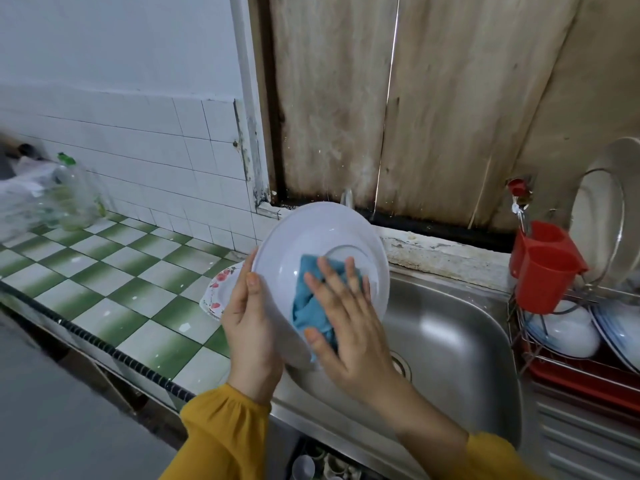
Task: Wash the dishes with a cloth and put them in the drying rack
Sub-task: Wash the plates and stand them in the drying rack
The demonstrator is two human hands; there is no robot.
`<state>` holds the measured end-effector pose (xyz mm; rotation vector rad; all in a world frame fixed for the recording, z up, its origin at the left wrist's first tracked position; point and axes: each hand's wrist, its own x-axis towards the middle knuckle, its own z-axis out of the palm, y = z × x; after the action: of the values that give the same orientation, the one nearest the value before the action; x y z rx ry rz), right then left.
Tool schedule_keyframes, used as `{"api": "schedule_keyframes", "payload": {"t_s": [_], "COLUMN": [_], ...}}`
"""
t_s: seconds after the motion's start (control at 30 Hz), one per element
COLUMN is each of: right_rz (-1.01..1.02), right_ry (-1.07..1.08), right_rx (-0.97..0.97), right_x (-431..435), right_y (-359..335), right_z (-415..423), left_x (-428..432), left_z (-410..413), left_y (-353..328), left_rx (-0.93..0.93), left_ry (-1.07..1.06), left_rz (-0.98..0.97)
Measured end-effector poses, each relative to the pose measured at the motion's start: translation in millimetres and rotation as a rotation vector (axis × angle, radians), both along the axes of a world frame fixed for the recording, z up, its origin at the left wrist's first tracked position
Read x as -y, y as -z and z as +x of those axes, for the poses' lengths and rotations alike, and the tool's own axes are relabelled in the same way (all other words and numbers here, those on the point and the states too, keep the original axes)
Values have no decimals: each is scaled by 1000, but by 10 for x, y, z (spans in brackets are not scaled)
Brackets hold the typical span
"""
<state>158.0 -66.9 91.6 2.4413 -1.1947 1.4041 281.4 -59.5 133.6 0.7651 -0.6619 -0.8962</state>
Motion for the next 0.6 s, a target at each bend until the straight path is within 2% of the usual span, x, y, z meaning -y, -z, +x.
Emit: {"api": "schedule_keyframes", "payload": {"t_s": [0.03,0.07,0.13,0.2,0.23,0.27,0.33,0.43,0.53,0.6], "right_rz": [-10,13,169,343,381,364,215,-23,-194,-265], "right_ry": [23,65,140,123,104,102,106,66,58,109], "right_rx": [-36,7,299,637,730,742,600,263,-91,-206], "right_x": [16,70,219,348,396,417,397,227,47,21], "right_y": [73,116,94,-77,-180,-269,-376,-338,-50,202], "right_z": [-69,-147,-275,-314,-297,-264,-164,27,167,123], "left_x": [13,10,-24,-70,-89,-92,-73,-14,50,114], "left_z": [49,87,87,8,-39,-73,-111,-114,-78,-24], "left_y": [-5,-9,-17,-18,-20,-17,-27,-16,25,43], "left_rx": [-31,-36,60,191,238,275,326,320,109,-28], "left_ry": [4,19,49,65,63,53,32,24,66,61], "left_rz": [-10,-23,-29,-35,-47,-65,-98,-89,1,54]}}
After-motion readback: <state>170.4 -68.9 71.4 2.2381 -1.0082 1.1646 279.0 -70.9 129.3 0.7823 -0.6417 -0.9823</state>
